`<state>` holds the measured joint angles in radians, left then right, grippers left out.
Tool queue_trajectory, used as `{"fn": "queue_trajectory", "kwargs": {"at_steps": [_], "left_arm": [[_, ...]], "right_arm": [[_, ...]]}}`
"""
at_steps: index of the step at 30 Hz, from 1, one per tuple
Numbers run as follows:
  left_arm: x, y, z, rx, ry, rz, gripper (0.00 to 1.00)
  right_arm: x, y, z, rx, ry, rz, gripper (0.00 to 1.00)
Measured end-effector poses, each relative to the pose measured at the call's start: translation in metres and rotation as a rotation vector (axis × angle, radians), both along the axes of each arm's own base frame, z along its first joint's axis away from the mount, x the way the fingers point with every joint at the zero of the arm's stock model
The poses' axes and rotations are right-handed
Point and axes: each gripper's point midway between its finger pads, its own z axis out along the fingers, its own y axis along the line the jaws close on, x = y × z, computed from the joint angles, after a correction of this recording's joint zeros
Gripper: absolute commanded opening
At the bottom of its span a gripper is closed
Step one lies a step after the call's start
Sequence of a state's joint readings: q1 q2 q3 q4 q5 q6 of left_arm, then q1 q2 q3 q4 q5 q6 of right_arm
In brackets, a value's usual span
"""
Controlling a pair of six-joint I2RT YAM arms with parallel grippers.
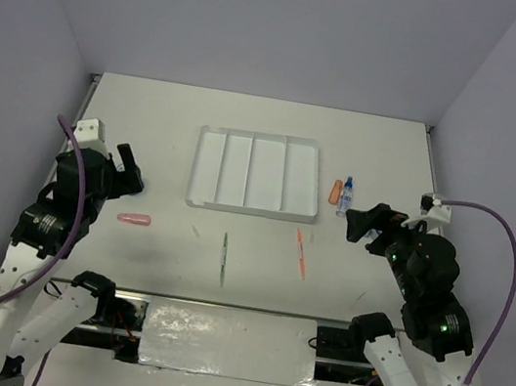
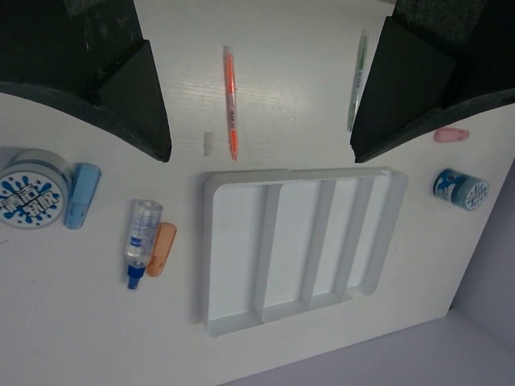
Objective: Sort the stationery into containers
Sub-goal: Pick up the pen from the center of the board.
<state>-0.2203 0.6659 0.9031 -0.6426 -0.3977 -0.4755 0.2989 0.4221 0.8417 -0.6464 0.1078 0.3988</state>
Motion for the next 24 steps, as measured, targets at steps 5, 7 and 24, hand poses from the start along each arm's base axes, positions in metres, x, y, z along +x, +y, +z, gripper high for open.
{"fn": "queue_trajectory", "kwargs": {"at_steps": [5,7,24], "left_arm": [[0.001,-0.006,-0.002,-0.012,0.009,-0.032,0.99],[0.002,-0.008,-0.002,-0.016,0.007,-0.038,0.99],[0.003,-0.011,0.0,-0.024,0.002,-0.051,0.99]], "right_arm": [[0.02,0.039,-0.027,-0.024,0.135,0.155,1.0],[0.027,0.065,-0.056,-0.083,0.243,0.224,1.0],[-0.001,0.235,-0.168,-0.349,0.485,0.367,0.86]]}}
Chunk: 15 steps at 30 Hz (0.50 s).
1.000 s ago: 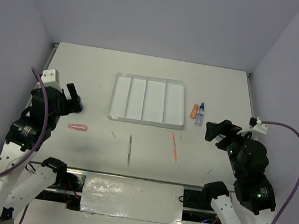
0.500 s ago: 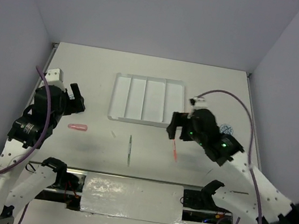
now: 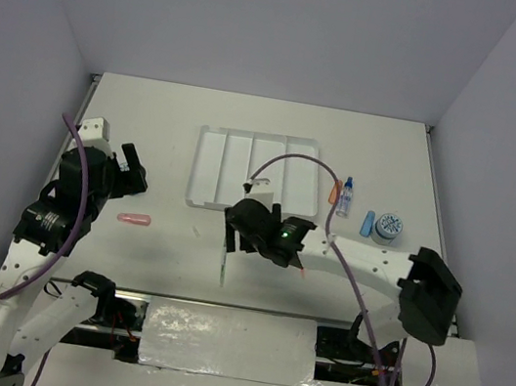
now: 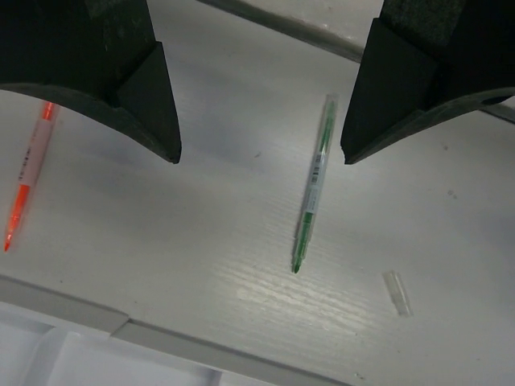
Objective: Sort the stationery into containers
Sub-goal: Pick up the pen from the center of the board.
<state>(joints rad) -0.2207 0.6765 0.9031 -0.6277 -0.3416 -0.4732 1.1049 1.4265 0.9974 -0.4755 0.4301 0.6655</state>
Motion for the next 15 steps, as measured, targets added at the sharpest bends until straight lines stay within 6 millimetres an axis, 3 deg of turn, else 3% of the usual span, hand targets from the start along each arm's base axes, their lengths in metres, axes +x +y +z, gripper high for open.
{"fn": "queue_trajectory", "kwargs": {"at_steps": [3,8,15], "left_arm": [[0.0,0.0,0.0,0.0,0.0,0.0,0.99],[-0.001,0.0,0.002,-0.002,-0.008,0.0,0.99],[-0.002,-0.001,0.004,-0.007,-0.018,-0.011,0.99]], "right_arm": [[0.002,0.018,-0.021,-0.041,0.033,0.001,0.8],[-0.011,0.039,-0.043,-0.072,0.07,0.042,0.56],[-0.023,0.054,-0.057,-0.09,0.098,0.068,0.55]]}}
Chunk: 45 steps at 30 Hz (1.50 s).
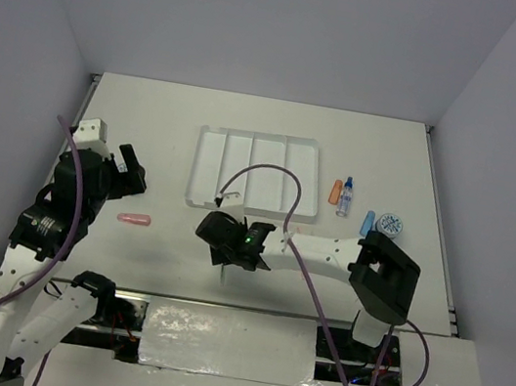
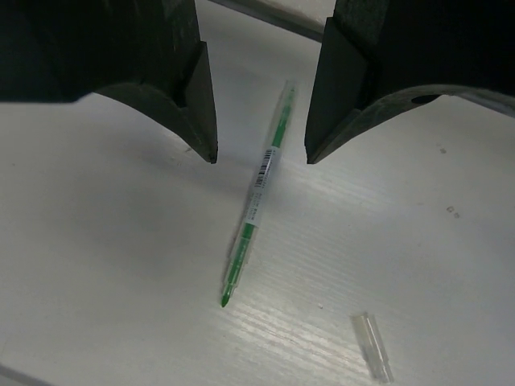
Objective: Sort the stationery into containers
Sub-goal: Pick up the pen from the center of the board, then pick up the pen cap from the center of the board.
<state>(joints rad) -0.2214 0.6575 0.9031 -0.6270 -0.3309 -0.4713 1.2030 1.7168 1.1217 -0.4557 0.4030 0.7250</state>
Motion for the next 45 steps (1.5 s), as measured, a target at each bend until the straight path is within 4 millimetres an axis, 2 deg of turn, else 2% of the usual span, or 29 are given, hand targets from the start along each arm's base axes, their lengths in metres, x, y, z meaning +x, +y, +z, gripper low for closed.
{"fn": "queue_trajectory", "kwargs": {"at_steps": [4,6,13,16,19,25,28,35,38,40,43,45], "left_arm": [[0.0,-0.001,0.0,-0.001,0.0,-0.004,0.99],[0.0,-0.001,0.0,-0.001,0.0,-0.006,0.99],[0.0,-0.003,0.0,-0.004,0.0,-0.017,0.99],[0.0,-0.004,0.0,-0.005,0.001,-0.021,0.99],[0.0,-0.005,0.0,-0.005,0.001,-0.025,0.99],[0.0,-0.005,0.0,-0.005,0.001,-0.026,0.99],[-0.001,-0.005,0.0,-0.005,0.001,-0.026,0.99],[0.0,-0.008,-0.002,-0.013,0.009,-0.033,0.99],[0.005,-0.024,-0.009,-0.076,0.036,-0.086,0.99],[0.011,-0.041,-0.023,-0.148,0.07,-0.123,0.99],[0.013,-0.064,-0.061,-0.235,0.174,-0.139,0.99],[0.006,-0.083,-0.089,-0.25,0.263,-0.143,0.99]], "right_arm": [[-0.002,0.004,-0.013,-0.025,0.02,-0.001,0.53],[-0.003,0.003,-0.02,-0.037,0.03,-0.002,0.48],[-0.006,0.004,-0.026,-0.043,0.05,0.003,0.42],[-0.008,0.003,-0.036,-0.063,0.066,0.007,0.39],[-0.009,0.003,-0.042,-0.073,0.075,0.009,0.32],[-0.008,0.001,-0.043,-0.078,0.073,0.004,0.04],[-0.009,0.001,-0.043,-0.066,0.072,0.004,0.0],[-0.013,-0.009,-0.04,-0.031,0.069,0.005,0.0],[-0.017,-0.024,-0.027,-0.031,0.055,0.016,0.0],[-0.015,-0.031,-0.007,-0.015,0.019,0.013,0.0],[-0.008,-0.038,0.033,0.05,-0.058,-0.001,0.0],[-0.005,-0.047,0.057,0.081,-0.107,-0.017,0.0]]}}
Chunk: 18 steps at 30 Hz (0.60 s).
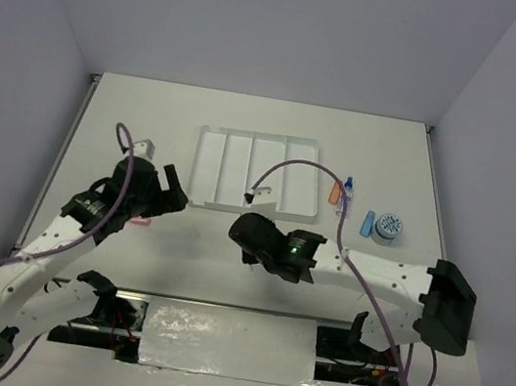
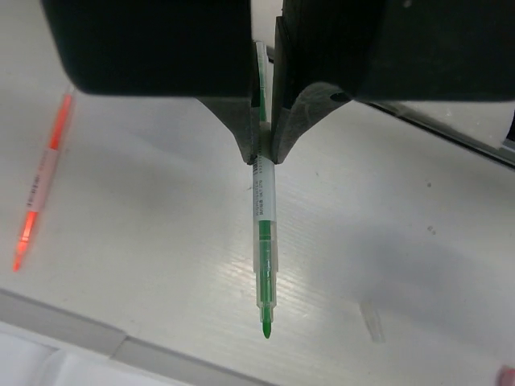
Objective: Sort the stationery into containers
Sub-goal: Pick up the pen cap from the center of the board.
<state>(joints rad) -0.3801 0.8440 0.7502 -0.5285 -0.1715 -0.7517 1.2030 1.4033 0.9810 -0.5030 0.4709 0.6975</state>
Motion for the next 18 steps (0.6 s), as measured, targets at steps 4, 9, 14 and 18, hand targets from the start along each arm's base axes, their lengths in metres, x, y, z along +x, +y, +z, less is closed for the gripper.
{"fn": "queue_trajectory", "kwargs": {"at_steps": [4,9,14,18], "left_arm": [[-0.005,-0.033,-0.02,-0.003,0.076,-0.017,0.99],[0.001,-0.045,-0.047,0.018,0.152,0.075,0.99],[0.001,-0.051,-0.08,0.075,0.256,0.162,0.98],[0.003,-0.056,-0.098,0.123,0.327,0.202,0.93]], "right_arm": [[0.001,-0.023,0.018,-0.004,-0.045,-0.033,0.0],[-0.003,-0.061,0.015,-0.058,-0.057,-0.068,0.0],[-0.001,-0.084,0.016,-0.051,-0.068,-0.103,0.0],[0.001,-0.092,0.012,-0.069,-0.068,-0.12,0.0]]}}
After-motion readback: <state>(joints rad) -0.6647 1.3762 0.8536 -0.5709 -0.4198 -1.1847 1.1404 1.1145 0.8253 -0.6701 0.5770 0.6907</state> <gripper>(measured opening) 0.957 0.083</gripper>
